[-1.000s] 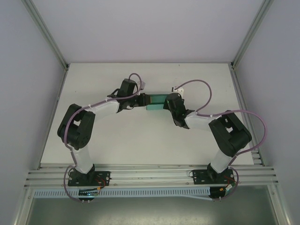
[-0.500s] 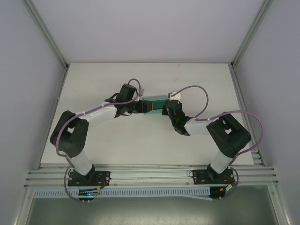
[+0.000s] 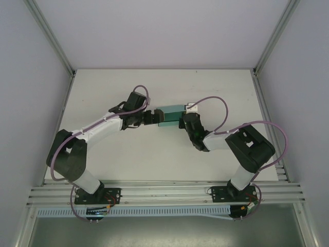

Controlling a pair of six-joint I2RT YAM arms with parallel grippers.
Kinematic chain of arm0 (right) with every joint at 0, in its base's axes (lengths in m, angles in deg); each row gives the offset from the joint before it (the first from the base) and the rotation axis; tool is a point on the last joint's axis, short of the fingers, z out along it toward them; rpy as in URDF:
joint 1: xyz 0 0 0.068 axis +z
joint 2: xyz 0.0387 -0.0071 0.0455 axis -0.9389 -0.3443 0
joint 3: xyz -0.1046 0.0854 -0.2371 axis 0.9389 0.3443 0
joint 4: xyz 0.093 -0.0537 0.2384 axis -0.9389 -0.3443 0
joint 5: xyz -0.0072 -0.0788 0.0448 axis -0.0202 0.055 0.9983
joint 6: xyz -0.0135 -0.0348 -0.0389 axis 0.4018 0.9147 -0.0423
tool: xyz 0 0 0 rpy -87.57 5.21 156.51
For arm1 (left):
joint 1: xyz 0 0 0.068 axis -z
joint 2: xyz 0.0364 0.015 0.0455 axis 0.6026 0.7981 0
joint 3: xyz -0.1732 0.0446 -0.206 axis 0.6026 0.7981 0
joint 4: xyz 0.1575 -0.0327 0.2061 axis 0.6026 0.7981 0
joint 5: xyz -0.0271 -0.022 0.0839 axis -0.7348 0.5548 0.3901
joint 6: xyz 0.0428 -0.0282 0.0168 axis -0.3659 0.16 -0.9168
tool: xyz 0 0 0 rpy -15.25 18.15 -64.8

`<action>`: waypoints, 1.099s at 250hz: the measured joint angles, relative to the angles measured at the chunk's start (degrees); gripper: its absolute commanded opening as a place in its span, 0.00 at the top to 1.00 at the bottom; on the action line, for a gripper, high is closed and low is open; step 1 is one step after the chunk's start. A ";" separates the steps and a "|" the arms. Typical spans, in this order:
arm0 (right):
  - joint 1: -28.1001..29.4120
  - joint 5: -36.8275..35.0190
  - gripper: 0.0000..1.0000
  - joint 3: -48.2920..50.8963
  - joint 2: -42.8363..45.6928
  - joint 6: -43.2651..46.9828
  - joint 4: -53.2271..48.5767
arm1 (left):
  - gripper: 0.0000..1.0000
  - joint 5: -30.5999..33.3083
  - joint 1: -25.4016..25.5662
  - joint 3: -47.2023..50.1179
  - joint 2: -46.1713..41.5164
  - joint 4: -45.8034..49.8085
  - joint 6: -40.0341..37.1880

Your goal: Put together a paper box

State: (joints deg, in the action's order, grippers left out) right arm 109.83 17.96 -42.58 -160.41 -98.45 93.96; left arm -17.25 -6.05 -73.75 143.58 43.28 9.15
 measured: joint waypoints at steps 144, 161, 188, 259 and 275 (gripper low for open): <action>0.72 0.15 1.00 0.92 -1.97 3.19 4.55 | 0.21 -17.25 -7.43 -18.95 25.22 -1.64 6.38; 0.90 0.15 1.00 1.05 -2.05 3.61 4.74 | 0.31 -17.49 -7.43 -19.43 25.94 -0.94 6.19; 1.09 0.22 0.92 1.75 -2.12 3.85 5.18 | 0.36 -17.18 -7.50 -19.65 25.97 -0.42 6.12; 1.40 4.55 0.54 5.20 0.74 3.10 -0.52 | 0.59 -15.96 -7.45 -17.49 26.05 -2.12 5.99; 1.40 6.05 0.45 5.90 3.06 2.43 -2.58 | 0.60 -16.35 -7.65 -15.98 25.83 -4.26 6.23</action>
State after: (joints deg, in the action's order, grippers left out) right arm 111.23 24.01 -36.68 -157.35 -96.02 91.38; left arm -33.60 -13.70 -89.73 169.41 39.02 15.38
